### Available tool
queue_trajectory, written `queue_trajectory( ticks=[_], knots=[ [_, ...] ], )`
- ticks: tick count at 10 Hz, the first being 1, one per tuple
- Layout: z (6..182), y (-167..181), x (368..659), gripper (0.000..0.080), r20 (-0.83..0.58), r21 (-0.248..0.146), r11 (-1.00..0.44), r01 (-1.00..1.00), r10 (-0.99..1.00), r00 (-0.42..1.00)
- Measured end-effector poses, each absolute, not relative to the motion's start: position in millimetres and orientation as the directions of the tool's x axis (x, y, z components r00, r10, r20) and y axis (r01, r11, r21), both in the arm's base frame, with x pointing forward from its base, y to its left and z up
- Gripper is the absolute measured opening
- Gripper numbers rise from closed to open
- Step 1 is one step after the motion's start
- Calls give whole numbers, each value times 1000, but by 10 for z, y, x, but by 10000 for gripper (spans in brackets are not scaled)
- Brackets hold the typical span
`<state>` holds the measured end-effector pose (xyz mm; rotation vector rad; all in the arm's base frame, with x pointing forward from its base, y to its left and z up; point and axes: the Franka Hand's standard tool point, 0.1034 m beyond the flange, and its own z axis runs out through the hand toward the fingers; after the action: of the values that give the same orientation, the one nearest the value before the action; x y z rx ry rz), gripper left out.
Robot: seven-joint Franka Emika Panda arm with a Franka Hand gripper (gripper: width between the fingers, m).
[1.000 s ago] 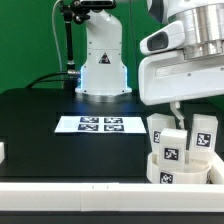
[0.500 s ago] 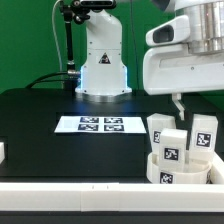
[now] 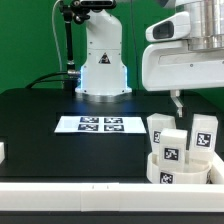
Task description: Assemble stool
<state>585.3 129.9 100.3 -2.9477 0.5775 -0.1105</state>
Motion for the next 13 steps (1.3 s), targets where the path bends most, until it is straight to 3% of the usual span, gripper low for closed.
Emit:
queue_trajectory(
  ticks=[3,13],
  knots=[
    [971,1244,5867,649,16,-97,-910,-404,-407,913],
    [799,1216,5912,626,22,-100,-936,-338,-342,940]
  ],
)
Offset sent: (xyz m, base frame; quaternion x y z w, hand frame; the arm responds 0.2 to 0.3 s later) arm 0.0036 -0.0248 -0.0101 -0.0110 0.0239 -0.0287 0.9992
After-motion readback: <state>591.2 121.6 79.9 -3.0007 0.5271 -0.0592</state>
